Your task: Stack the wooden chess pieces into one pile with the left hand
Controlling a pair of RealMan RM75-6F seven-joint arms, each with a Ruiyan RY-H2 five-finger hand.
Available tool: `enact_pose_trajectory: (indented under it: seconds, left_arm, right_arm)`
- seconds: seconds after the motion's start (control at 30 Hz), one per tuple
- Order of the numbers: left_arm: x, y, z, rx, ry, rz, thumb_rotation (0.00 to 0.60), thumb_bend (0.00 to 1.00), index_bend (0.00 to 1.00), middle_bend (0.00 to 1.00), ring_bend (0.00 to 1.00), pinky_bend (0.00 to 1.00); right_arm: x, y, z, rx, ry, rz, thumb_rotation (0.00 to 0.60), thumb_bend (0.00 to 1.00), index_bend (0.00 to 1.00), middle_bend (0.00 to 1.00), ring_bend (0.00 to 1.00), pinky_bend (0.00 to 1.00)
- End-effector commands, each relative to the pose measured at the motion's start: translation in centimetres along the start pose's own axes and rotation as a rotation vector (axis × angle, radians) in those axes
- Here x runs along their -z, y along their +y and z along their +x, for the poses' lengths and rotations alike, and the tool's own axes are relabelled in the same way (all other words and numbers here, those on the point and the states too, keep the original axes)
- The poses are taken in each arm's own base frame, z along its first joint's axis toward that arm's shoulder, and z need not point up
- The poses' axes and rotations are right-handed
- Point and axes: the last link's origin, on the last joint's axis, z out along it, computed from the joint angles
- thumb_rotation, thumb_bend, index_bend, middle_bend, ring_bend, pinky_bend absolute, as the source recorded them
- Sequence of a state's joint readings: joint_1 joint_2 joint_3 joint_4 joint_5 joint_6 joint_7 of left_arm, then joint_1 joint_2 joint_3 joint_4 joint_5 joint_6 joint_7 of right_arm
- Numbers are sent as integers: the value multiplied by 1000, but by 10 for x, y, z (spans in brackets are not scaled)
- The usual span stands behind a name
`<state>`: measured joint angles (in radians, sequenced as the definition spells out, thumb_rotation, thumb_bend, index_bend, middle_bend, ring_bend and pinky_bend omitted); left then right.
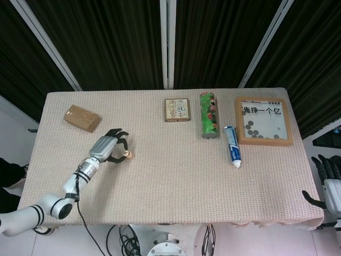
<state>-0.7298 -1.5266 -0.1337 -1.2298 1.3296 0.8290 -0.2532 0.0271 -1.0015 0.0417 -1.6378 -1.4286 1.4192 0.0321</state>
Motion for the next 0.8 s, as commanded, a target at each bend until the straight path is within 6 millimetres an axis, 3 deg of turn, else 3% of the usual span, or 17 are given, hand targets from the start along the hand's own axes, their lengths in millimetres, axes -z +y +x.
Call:
enact_pose_trajectory:
  seconds: [0.03, 0.8]
  left_arm:
    - [0, 0, 0, 2, -1, 0, 600, 286, 489, 142, 0, 0]
    - [-5, 2, -3, -9, -16, -1, 600, 285, 484, 142, 0, 0]
  right_arm:
    - [0, 0, 0, 0, 1, 1, 569, 172, 0, 0, 0, 0]
    - [0, 0, 0, 4, -3, 1, 569, 172, 0, 0, 0, 0]
